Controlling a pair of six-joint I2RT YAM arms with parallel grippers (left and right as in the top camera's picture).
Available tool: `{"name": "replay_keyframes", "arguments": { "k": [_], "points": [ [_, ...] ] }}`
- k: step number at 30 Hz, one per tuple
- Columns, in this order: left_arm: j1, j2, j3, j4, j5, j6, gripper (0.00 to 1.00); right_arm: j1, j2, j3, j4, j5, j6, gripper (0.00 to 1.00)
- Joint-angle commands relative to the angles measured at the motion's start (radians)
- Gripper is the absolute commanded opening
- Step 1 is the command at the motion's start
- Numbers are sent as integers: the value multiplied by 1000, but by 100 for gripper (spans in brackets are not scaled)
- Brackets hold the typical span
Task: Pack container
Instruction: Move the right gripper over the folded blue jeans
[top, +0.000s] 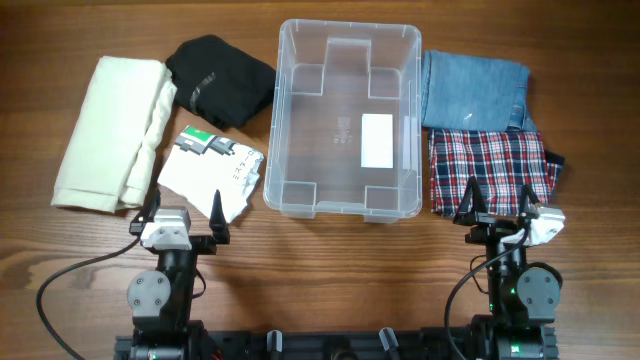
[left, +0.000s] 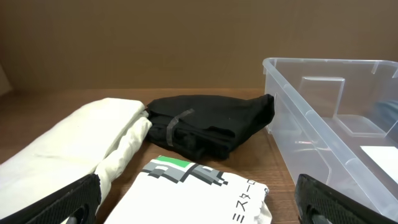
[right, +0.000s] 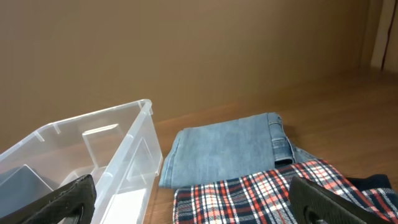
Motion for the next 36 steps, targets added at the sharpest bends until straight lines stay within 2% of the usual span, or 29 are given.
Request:
{"name": "replay_keyframes", "arguments": {
  "k": [1, 2, 4, 10, 15, 21, 25, 31, 36],
  "points": [
    [7, -8, -7, -1, 2, 19, 100, -5, 1, 4, 13, -51, -46, 100],
    [7, -8, -7, -1, 2, 19, 100, -5, 1, 17, 4, -91, -93, 100],
    [7, -8, -7, -1, 2, 19, 100, -5, 5, 65, -26, -125, -99, 100],
    [7, -8, -7, -1, 2, 19, 100, -5, 176, 390, -205, -120, -70, 100],
    [7, -8, -7, -1, 2, 19, 100, -5, 509, 748, -490, -11, 15, 100],
    [7, -8, -7, -1, 2, 19, 100, -37, 974, 1116, -736, -48, -66, 100],
    [7, -8, -7, -1, 2, 19, 100, -144, 1252, 1344, -871, -140, -145, 100],
    [7, -8, -7, -1, 2, 19, 100, -333, 1478, 1420, -879, -272, -186, 100],
    [7, -8, -7, -1, 2, 19, 100, -373, 1645, 1407, -785, -319, -192, 100]
  ]
}}
